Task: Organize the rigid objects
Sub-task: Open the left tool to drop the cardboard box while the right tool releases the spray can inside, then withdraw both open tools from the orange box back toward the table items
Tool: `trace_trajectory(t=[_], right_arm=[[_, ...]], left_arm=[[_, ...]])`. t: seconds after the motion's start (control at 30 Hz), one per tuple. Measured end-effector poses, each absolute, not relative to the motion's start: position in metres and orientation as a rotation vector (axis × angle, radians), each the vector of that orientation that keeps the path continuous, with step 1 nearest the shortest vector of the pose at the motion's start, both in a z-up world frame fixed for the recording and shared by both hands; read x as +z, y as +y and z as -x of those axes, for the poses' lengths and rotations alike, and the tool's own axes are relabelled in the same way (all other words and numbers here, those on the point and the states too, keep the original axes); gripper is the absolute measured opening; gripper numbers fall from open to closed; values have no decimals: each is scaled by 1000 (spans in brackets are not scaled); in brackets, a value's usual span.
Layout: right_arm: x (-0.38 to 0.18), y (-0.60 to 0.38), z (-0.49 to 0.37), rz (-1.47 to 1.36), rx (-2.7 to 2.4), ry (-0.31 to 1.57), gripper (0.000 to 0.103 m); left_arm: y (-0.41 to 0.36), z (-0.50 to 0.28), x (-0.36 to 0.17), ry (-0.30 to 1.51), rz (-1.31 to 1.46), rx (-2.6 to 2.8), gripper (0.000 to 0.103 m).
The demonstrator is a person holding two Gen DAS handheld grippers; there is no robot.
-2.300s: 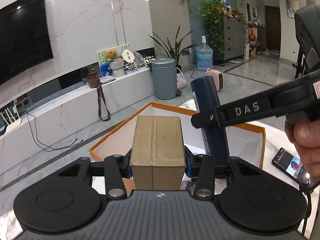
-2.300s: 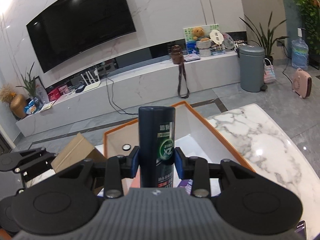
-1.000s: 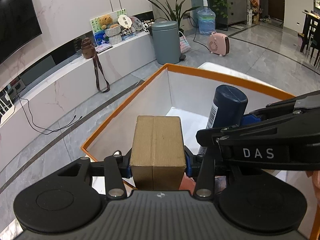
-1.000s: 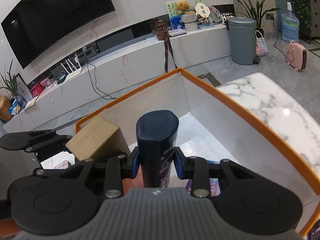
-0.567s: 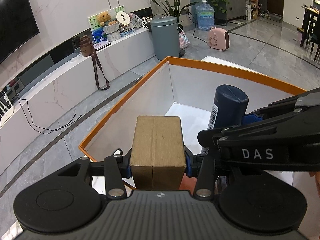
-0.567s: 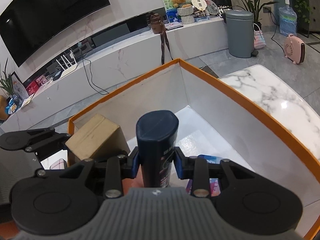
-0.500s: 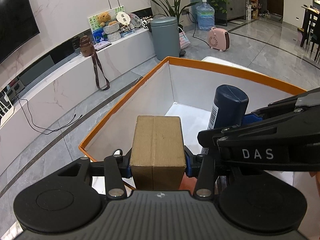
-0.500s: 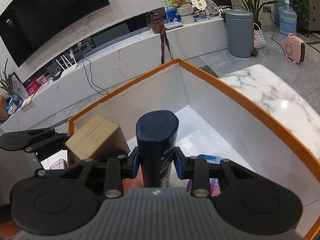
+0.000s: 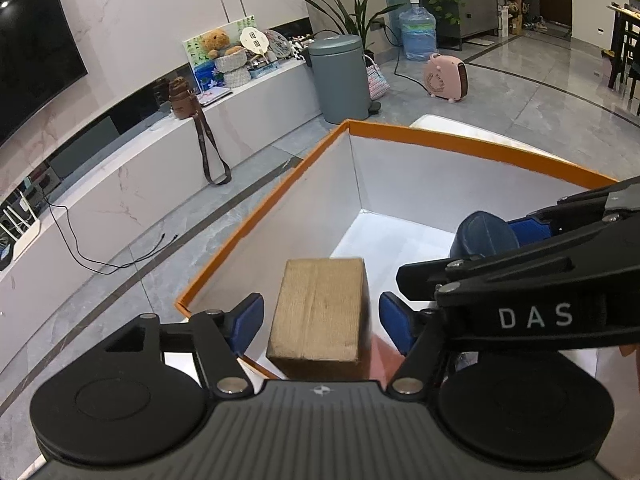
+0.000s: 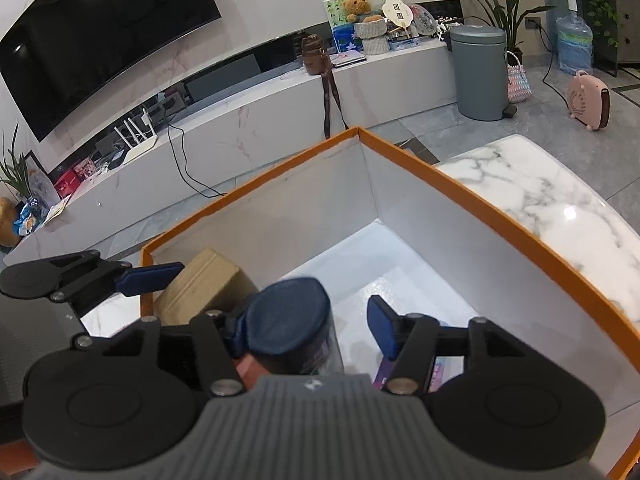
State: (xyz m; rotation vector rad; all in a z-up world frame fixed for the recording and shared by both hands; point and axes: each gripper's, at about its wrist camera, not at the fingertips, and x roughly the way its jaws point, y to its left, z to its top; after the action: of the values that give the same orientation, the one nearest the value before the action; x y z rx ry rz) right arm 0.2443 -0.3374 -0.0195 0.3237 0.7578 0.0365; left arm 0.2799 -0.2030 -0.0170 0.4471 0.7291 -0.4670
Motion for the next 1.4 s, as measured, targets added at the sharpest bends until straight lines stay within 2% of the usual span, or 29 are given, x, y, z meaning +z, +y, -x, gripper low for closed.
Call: trace_trajectory(t=[0.1,0.2,0.37,0.43,0.5,0.73,1.1,1.17,1.27,1.4], right_arm=[[-17,-337,-243,-328,32,743,60],[-14,-337,-242,-331,19,727,60],[-12,-345,-241,-349,-9,719,59],[-11,-352,-240,-366,-25,718,43],[-11,-359,-239,-369,-61,723,39],[-7,-390,-231,-414,-134,690,39],[1,-401,-223,-414,-92,656,49],[2,-403,-222,-417,-88,654,51],[4,-403,-221,-420,-86,643,55],[5,-402,-219,-422,-74,638,56]], left_arm=[[-203,-279,-14,718,-444,-458,80],[-204,-276,-11,708,-448,-468,85],[-208,-273,-8,699,-465,-475,86],[-210,-272,-8,697,-469,-478,86],[-212,-273,-9,699,-471,-483,86],[-223,-273,-11,689,-482,-485,87],[-214,-254,2,682,-496,-455,87],[-212,-250,6,690,-514,-450,81],[-217,-255,2,788,-569,-443,78],[-232,-259,-2,830,-638,-452,77]])
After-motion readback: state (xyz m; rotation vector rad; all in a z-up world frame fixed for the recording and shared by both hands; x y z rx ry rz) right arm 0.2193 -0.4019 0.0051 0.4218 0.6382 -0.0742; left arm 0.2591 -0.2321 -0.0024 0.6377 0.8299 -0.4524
